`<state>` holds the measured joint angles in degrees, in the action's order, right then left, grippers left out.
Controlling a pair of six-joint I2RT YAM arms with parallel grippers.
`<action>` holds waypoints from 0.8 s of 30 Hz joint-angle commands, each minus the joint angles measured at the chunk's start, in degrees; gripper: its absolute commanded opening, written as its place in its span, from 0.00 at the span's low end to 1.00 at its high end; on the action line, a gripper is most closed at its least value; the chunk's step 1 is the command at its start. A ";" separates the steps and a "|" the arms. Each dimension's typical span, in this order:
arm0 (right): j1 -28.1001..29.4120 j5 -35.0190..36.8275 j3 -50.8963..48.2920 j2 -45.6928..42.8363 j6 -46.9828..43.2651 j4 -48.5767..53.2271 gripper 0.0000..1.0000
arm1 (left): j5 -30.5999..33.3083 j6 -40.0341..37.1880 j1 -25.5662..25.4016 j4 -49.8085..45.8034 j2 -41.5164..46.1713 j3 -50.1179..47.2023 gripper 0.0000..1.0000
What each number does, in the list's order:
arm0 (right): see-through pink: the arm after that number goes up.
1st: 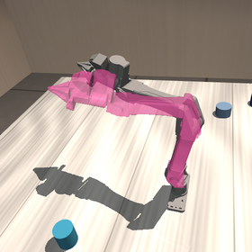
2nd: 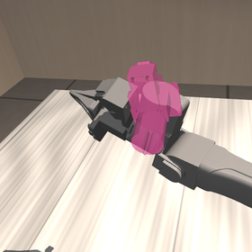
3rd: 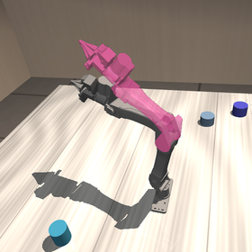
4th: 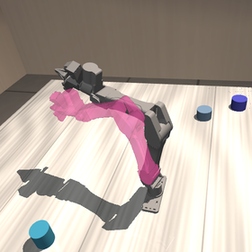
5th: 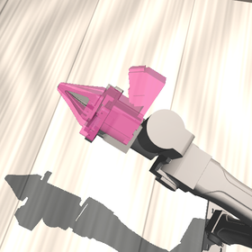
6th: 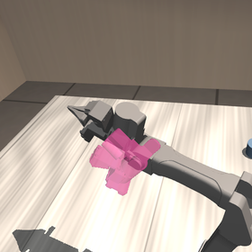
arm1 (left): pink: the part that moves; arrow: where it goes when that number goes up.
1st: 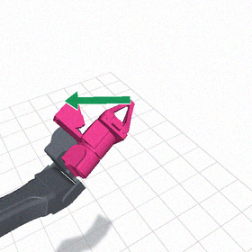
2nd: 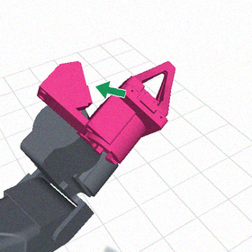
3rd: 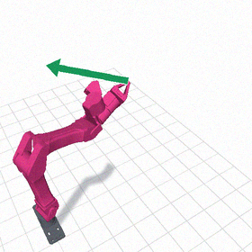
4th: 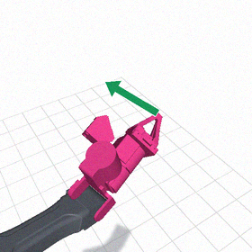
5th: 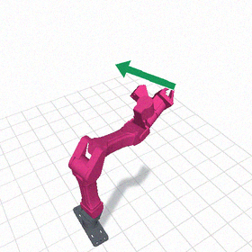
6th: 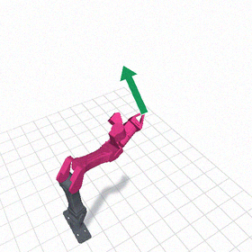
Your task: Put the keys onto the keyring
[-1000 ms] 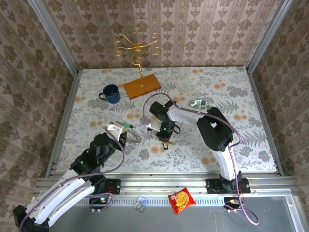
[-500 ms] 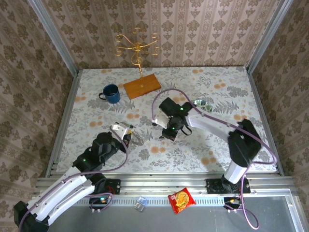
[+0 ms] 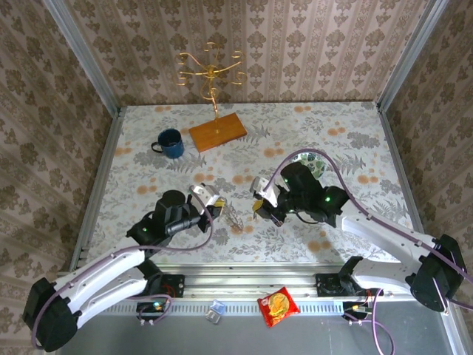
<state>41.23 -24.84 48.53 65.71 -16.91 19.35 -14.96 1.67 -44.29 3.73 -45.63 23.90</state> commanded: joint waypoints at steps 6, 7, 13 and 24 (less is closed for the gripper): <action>-0.45 -6.87 -3.77 -0.95 2.75 -11.18 0.00 | -10.77 1.07 -1.12 9.13 -5.95 2.90 0.00; -0.45 -6.89 -3.82 -0.73 3.04 -11.77 0.00 | -11.19 1.43 -1.19 9.51 -6.30 2.84 0.00; -0.43 -8.47 -4.24 1.10 4.93 -15.67 0.00 | -11.34 2.46 -1.50 11.62 -7.24 2.31 0.00; 0.12 -6.79 -2.93 4.85 6.05 -18.78 0.00 | -11.05 3.44 -2.00 12.81 -7.90 1.85 0.00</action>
<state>41.06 -31.53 44.88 69.93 -11.66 2.94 -24.62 3.53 -45.91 13.37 -53.58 24.21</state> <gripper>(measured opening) 0.052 0.049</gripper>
